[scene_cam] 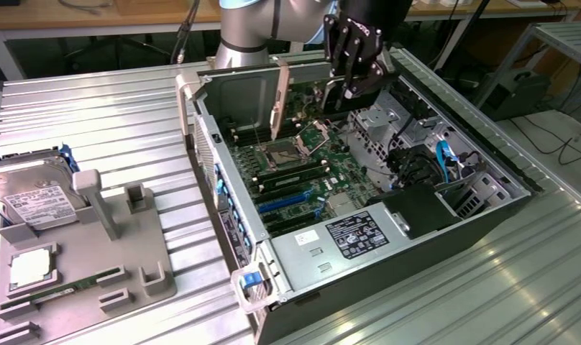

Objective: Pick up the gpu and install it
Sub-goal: 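Insert the gpu into the slot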

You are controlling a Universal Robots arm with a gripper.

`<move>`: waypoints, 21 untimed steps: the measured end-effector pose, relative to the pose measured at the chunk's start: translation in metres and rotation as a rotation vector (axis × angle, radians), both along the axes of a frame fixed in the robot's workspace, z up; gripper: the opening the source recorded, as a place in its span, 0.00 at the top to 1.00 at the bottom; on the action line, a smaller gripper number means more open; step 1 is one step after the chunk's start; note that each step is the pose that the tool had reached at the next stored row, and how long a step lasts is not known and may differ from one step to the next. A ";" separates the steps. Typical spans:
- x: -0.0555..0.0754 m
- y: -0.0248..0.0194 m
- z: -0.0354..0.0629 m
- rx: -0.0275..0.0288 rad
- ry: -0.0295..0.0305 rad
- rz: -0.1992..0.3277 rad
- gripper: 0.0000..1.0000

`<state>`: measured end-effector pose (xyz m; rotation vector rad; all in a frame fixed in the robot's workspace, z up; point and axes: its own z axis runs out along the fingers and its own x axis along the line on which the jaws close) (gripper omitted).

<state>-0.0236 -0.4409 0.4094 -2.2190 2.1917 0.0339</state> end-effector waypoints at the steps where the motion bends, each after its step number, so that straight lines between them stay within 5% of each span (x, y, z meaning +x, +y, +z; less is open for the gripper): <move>1: 0.000 0.0000 -0.0008 0.0000 0.0000 0.000 0.72; 21: 0.000 0.0000 -0.0141 0.0001 0.0000 0.000 0.72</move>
